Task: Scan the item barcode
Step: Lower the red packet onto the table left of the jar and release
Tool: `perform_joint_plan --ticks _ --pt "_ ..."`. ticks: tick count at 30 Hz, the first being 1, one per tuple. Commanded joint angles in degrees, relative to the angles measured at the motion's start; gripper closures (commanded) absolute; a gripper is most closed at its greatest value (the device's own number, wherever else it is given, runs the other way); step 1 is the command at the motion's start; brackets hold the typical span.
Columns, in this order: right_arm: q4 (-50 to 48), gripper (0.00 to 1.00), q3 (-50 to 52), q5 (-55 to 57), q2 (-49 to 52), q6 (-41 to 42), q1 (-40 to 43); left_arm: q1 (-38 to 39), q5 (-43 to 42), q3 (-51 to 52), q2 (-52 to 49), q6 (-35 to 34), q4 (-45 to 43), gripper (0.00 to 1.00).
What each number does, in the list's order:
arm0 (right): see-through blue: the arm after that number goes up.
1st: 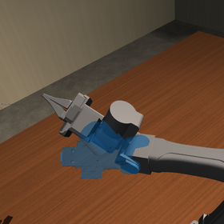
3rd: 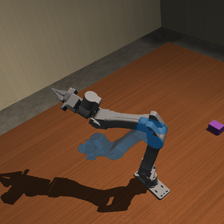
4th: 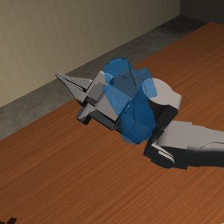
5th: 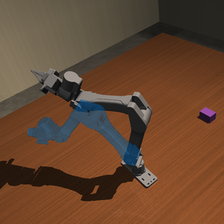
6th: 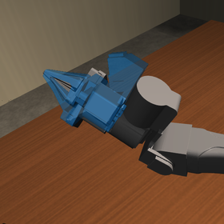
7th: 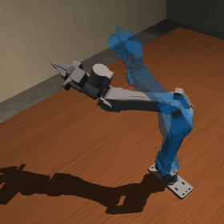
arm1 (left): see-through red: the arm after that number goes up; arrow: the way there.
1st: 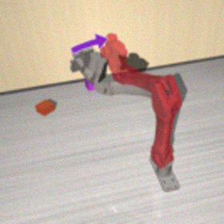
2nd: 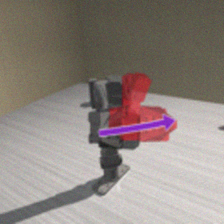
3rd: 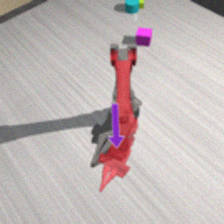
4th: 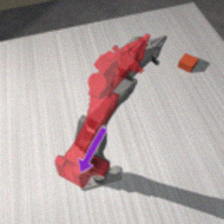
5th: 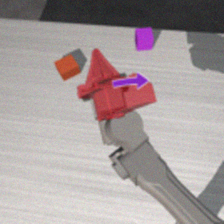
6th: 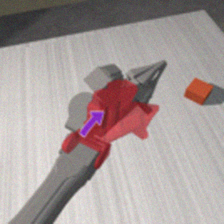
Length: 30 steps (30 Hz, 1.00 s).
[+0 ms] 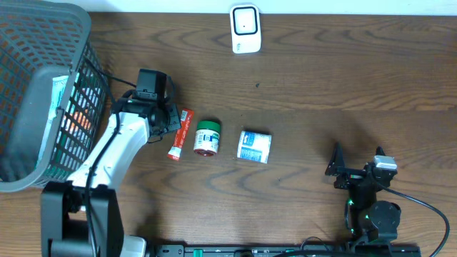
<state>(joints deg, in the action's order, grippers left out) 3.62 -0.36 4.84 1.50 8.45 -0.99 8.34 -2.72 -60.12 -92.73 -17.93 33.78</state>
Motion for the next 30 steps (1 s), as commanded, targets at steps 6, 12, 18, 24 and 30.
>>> perform_joint_plan --ticks 6,12,18,24,30 --pt "0.20 0.01 0.04 0.20 0.00 -0.83 -0.28 -0.17 0.17 1.51 -7.28 -1.25 -0.26 0.92" --pt "0.20 0.01 0.04 0.20 0.00 -0.83 -0.28 -0.17 -8.76 1.51 -9.38 -1.22 0.07 0.93" --pt "0.20 0.01 0.04 0.20 0.00 -0.83 -0.28 -0.17 -13.25 1.51 -9.38 -1.22 1.40 0.92" --pt "0.20 0.01 0.04 0.20 0.00 -0.83 -0.28 -0.20 -11.85 1.49 -9.33 -0.76 1.33 0.93" --pt "0.20 0.01 0.04 0.22 0.00 -0.83 -0.28 -0.31 -3.74 0.31 -7.91 -0.74 -0.31 0.93"
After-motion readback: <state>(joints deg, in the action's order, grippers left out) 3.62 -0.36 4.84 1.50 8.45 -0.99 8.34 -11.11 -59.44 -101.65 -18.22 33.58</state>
